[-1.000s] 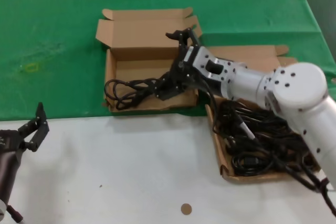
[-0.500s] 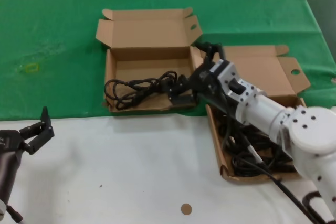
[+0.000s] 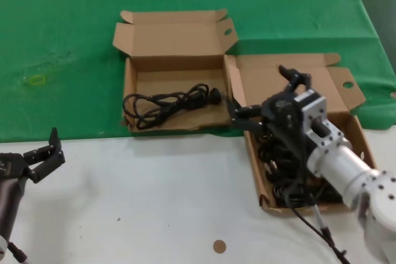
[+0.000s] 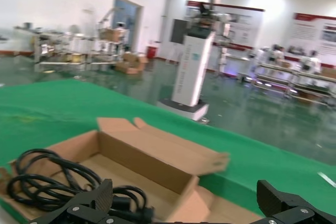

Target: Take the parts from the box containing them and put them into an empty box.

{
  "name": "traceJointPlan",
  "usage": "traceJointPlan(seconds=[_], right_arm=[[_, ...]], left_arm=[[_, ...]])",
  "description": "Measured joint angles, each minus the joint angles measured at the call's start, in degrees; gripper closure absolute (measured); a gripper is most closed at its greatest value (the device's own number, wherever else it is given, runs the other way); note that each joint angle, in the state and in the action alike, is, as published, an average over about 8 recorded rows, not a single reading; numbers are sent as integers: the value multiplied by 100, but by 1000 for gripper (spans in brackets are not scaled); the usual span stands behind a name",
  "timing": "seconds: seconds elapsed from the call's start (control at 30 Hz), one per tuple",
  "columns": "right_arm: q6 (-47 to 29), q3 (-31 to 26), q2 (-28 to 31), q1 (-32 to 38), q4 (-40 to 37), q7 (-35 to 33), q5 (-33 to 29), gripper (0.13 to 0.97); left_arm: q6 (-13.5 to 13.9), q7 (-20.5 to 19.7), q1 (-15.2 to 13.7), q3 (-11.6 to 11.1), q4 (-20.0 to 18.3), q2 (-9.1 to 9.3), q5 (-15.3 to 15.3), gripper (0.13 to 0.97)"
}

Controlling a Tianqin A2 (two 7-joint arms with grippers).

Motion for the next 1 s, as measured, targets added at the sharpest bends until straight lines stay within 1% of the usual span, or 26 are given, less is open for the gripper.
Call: traceJointPlan(seconds=[0.37, 0.5, 1.0], right_arm=[[800, 471, 65, -1064, 830, 271, 397, 129], [999, 588, 81, -1328, 1037, 341, 496, 129], [1069, 629, 86, -1421, 1110, 364, 530, 129]], left_arm=[[0, 0, 0, 0, 0, 0, 0, 132], [0, 0, 0, 0, 0, 0, 0, 132], [0, 0, 0, 0, 0, 0, 0, 132]])
